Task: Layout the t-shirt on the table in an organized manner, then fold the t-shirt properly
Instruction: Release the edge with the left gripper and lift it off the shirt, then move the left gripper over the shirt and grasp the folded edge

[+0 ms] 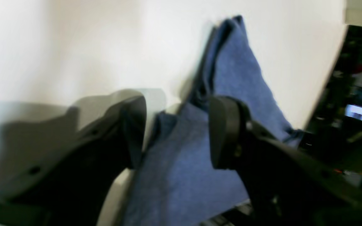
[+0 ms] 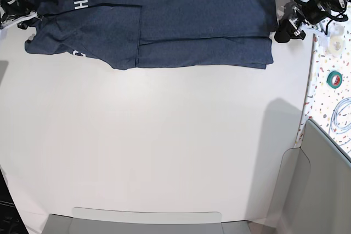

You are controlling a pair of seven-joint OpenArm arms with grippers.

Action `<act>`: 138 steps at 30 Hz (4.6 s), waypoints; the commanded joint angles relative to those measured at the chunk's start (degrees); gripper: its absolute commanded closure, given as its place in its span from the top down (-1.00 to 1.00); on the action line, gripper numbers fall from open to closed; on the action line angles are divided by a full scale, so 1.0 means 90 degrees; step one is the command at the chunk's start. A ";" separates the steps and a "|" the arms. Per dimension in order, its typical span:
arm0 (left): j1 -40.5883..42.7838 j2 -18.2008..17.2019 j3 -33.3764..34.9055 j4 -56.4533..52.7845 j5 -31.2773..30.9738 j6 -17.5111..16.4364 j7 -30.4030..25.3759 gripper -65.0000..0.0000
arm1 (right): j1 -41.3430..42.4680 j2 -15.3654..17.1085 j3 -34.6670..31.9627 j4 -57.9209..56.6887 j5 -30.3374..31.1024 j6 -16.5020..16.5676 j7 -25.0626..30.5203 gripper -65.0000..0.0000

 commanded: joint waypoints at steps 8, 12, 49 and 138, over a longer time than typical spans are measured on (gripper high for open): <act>0.0115 0.0003 0.1134 0.0037 0.0089 0.0059 -0.0246 -0.02 | 0.0005 0.0093 -0.0010 0.0121 0.0062 0.0089 0.0109 -1.00; 0.0154 0.0032 0.1544 0.0037 0.0098 0.0059 -0.0490 -0.02 | 0.0005 0.0093 -0.0010 0.0121 0.0062 0.0089 0.0109 -1.00; 0.0593 -0.0300 0.1153 0.0028 0.0108 0.0059 -0.0499 -0.03 | -0.0005 0.0083 -0.0001 0.0092 0.0062 0.0089 0.0119 -1.00; -0.2474 0.1263 0.7044 0.2137 0.1573 0.0118 -0.0880 -1.00 | -0.0112 0.0445 0.0752 0.0082 0.0023 0.0089 0.0119 -1.00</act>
